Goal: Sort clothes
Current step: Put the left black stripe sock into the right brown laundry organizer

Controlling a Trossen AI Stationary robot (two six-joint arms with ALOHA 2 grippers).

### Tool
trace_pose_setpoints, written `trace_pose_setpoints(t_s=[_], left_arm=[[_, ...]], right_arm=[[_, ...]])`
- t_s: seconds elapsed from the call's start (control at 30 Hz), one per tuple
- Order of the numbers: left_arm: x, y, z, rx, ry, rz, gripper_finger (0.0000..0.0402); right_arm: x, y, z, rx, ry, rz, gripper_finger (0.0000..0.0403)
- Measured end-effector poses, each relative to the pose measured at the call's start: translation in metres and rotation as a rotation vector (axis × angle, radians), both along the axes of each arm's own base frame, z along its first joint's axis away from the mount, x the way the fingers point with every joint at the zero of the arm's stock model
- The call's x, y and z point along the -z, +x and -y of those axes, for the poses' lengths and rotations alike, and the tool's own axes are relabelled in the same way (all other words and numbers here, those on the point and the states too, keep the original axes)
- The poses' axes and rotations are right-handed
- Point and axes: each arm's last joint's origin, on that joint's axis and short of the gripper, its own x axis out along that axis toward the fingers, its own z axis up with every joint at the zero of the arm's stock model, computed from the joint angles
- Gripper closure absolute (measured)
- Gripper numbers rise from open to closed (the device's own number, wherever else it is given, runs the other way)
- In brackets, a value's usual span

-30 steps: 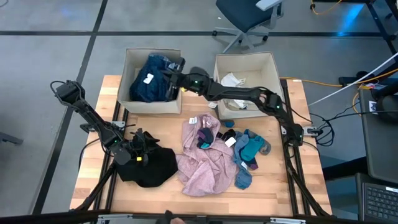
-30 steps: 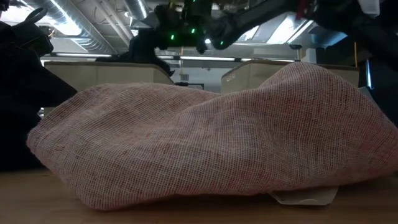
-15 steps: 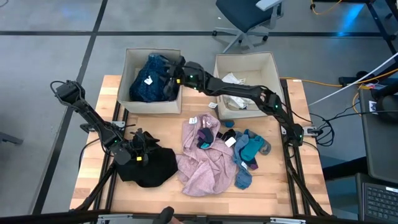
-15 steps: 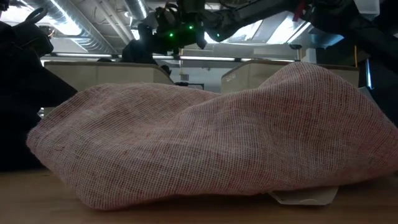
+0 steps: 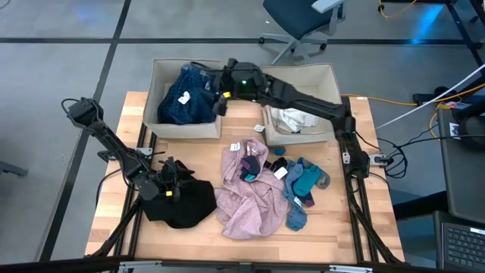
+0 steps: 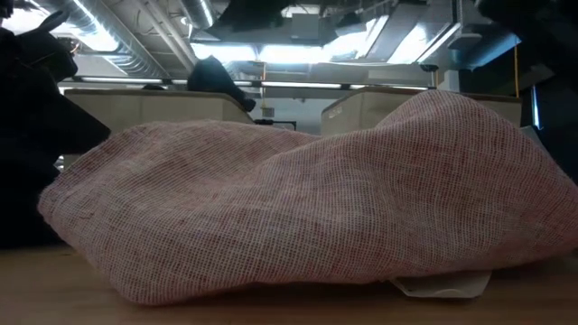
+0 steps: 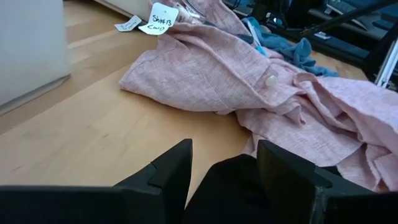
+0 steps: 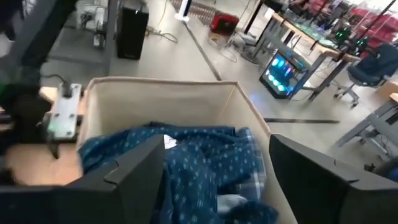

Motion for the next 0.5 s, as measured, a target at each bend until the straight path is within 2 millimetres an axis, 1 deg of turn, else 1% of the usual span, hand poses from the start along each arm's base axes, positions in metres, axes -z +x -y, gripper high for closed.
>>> trace_pose_setpoints(t_s=[0.07,0.17,0.27,0.33,0.4,0.5], left_arm=[[-0.002,0.000,0.000,0.001,-0.007,0.008,0.0229],[-0.003,0.000,0.000,0.007,0.003,0.011,0.0229],[-0.003,0.000,-0.001,0.004,0.002,0.013,0.0229],[-0.003,0.000,-0.002,-0.004,-0.001,0.014,0.0229],[-0.003,0.001,-0.002,-0.010,-0.002,0.014,0.0229],[-0.003,0.001,-0.003,-0.013,-0.002,0.014,0.0229]], right_arm=[[-0.007,-0.011,-0.004,-0.024,0.006,-0.052,0.0119],[-0.006,-0.023,-0.008,-0.078,0.067,-0.146,0.0120],[-0.008,-0.035,-0.021,-0.186,0.159,-0.219,0.0121],[-0.011,-0.041,-0.041,-0.277,0.202,-0.256,0.0121],[-0.009,-0.041,-0.064,-0.336,0.214,-0.299,0.0121],[0.005,-0.038,-0.096,-0.380,0.218,-0.401,0.0121]])
